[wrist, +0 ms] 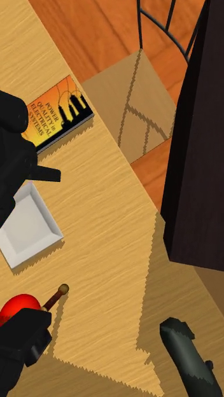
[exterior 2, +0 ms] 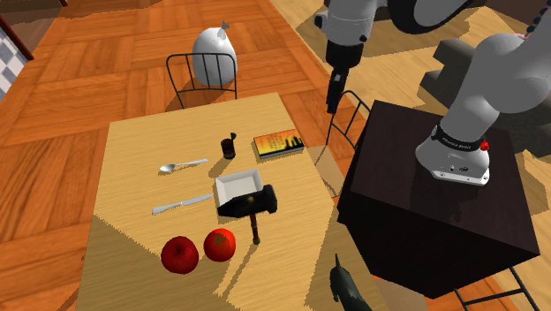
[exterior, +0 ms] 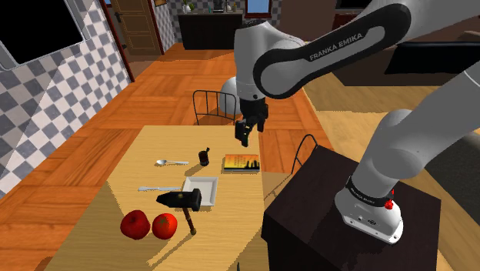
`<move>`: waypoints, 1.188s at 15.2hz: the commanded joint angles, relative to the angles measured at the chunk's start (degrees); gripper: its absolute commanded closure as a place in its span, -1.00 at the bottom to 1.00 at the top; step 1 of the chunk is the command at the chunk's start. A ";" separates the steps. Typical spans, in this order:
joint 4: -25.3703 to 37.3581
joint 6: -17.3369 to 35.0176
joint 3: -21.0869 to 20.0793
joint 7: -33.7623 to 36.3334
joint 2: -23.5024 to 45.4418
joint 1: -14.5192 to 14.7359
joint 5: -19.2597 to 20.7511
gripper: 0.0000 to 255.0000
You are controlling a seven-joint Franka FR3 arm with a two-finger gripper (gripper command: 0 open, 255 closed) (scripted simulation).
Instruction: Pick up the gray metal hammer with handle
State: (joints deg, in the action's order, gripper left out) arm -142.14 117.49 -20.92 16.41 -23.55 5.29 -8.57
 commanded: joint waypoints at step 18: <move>20.48 20.90 -7.95 25.57 42.81 7.16 23.59 -1.00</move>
State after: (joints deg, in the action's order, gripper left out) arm -123.07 137.47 -29.32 40.13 16.66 11.18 12.99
